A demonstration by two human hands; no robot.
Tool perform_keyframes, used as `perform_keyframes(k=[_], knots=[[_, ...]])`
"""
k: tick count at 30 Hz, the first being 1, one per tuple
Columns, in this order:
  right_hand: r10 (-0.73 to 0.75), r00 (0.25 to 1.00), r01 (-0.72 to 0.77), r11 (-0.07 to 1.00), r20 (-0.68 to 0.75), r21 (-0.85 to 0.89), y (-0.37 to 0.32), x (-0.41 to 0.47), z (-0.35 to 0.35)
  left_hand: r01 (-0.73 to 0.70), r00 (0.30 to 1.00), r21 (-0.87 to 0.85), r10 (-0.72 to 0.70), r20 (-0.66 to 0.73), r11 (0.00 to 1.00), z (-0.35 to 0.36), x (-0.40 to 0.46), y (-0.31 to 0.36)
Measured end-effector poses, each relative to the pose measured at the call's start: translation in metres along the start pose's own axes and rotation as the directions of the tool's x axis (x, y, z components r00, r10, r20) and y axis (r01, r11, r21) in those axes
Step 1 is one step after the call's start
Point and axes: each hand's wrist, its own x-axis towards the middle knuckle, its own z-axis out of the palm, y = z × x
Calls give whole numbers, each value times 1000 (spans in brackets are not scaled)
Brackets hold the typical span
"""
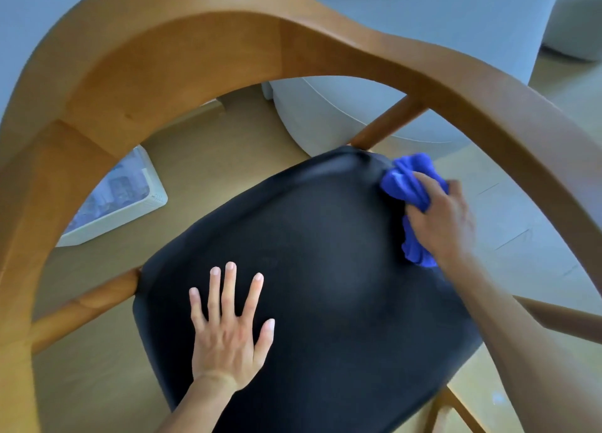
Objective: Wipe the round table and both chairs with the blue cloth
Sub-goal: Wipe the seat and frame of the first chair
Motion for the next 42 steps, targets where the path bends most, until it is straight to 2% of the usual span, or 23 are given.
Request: perform_keyframes(k=[2,3,8,11,14,17,21,23,26,28,30,33,35,36,38,40,42], knots=[[260,965,-259,964,-13,66,29,-25,-5,-10,1000,0,10,-13,1000,2,0,0],[311,950,-309,949,-25,66,37,-40,-6,-13,1000,-2,13,-22,1000,3,0,0],[448,887,-434,892,-113,126,28,-112,2,-17,999,-1,17,-49,1000,6,1,-1],[474,877,-465,879,-80,106,-8,-147,17,-27,999,-7,26,-38,1000,6,0,-2],[364,930,-363,931,-41,43,-43,-181,31,-10,1000,-45,10,-5,999,1,1,-2],[303,952,-304,952,44,26,-66,-206,36,-5,999,-67,8,43,998,-8,1,-6],[47,995,-51,998,93,48,-90,-259,45,-25,996,-40,29,85,999,-24,2,-13],[-80,980,69,996,183,64,-95,-291,51,-13,995,-46,17,95,999,-31,3,-11],[-290,909,274,957,301,94,-81,-315,52,-2,988,-41,8,153,999,-39,4,-10],[-430,843,433,899,323,69,-60,-309,45,-18,985,-18,21,173,1000,-44,5,-15],[-465,838,478,878,286,28,-34,-283,32,-37,981,-2,36,188,999,-47,6,-18],[-303,940,315,948,157,-56,13,-217,8,-34,982,7,32,186,999,-46,5,-17],[-82,995,90,984,60,-151,49,-175,-7,-33,984,6,31,175,999,-44,5,-16],[41,999,-38,991,25,-128,67,-162,-12,-32,985,4,31,171,999,-43,5,-16],[266,963,-267,963,-49,-15,93,-159,-16,-35,985,9,33,169,999,-42,4,-17],[427,899,-418,903,-99,96,100,-179,-11,-36,985,5,34,169,999,-43,4,-18],[579,811,-555,808,-87,197,95,-207,0,-32,984,1,31,174,999,-44,5,-17]])
